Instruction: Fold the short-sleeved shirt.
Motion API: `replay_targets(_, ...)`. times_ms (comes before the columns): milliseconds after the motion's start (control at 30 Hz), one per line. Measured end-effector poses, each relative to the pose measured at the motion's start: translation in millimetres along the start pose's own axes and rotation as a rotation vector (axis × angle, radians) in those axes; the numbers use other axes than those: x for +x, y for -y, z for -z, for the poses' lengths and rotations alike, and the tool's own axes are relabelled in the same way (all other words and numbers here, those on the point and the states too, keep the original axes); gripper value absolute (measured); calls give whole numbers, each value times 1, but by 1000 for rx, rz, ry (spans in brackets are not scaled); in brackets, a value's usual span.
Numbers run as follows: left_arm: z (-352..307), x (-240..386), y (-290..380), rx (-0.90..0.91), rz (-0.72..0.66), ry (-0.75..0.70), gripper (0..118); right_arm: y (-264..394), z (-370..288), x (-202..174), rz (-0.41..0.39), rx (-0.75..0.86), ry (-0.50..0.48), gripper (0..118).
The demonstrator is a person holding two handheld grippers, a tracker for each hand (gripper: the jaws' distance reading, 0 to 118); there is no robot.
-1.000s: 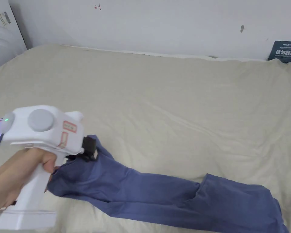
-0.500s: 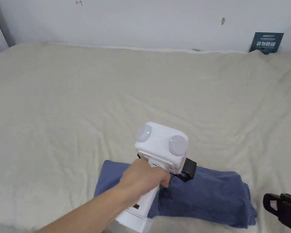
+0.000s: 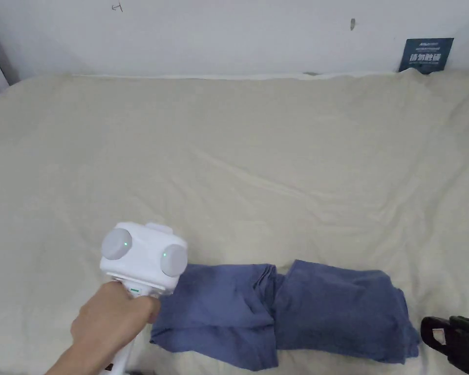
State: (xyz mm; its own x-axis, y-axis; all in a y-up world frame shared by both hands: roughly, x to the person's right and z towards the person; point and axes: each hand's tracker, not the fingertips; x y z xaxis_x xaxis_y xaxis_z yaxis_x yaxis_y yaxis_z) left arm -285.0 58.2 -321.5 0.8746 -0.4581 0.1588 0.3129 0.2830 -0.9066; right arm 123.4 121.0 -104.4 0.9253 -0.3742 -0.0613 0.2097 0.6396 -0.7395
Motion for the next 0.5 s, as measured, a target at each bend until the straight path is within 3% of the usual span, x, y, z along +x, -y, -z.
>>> replay_targets(67, 11, 33, 5, -8, 6, -9, 0, 0, 0, -5, -6, 3, -4, 0)
replay_targets(233, -44, 174, 11, 185, 249, 32, 0, 4, -17, -7, -6, 15, 2, 0)
replay_targets(333, -77, 228, -4, 228, 229, 168, 0, 7, -29, -2, 13, 29, 43, 0)
replay_targets(367, -92, 228, -11, 284, 210, 205, 0, 7, -33, -1, 16, 30, 58, 0)
replay_targets(400, -105, 220, -15, 305, 159, 441, 0, 8, -38, 0, 16, 34, 58, 0)
replay_targets(433, -113, 210, -17, 300, 127, 542, 0, 7, -40, 2, 23, 41, 62, 0)
replay_targets(500, -119, 179, -21, 302, 80, 589, 0, 4, -39, 3, 31, 40, 72, 0)
